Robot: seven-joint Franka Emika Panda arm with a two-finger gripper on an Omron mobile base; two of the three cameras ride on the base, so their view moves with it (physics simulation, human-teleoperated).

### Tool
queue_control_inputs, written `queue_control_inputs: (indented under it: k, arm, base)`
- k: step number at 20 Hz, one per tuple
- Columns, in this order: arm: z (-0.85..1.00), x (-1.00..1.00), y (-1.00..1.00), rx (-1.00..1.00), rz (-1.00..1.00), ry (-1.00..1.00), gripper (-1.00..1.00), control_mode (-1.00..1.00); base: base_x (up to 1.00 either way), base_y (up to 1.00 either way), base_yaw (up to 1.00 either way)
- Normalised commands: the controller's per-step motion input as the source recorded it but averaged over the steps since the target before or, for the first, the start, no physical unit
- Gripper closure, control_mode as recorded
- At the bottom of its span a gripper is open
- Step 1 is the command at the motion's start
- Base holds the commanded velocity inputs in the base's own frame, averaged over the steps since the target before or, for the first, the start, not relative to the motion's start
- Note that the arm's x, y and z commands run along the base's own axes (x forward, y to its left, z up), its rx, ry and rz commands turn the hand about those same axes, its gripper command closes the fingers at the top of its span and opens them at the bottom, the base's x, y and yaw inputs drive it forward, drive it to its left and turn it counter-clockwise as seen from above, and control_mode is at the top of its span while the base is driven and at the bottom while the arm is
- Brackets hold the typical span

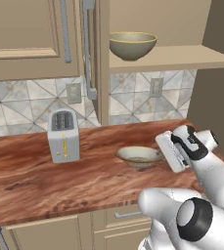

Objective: Open the cabinet. Pick the bowls from the counter and place them in the cabinet. Then close the cabinet.

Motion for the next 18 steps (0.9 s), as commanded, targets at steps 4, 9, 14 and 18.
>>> queue_control_inputs:
  k: [4, 9, 14, 18]
  arm:
    - [0.62, -0.04, -0.17, 0.00, -0.18, 0.15, 1.00, -1.00]
    - [0.52, -0.46, -0.36, 0.00, -0.17, 0.06, 1.00, -1.00]
    - [0.45, -0.46, -0.20, -0.01, -0.21, -0.15, 1.00, -1.00]
    - [0.43, -0.56, -0.11, -0.10, -0.25, -0.23, 1.00, -1.00]
  base:
    - [0.00, 0.00, 0.00]
    - [0.00, 0.00, 0.00]
    - [0.00, 0.00, 0.00]
    - [0.00, 0.00, 0.00]
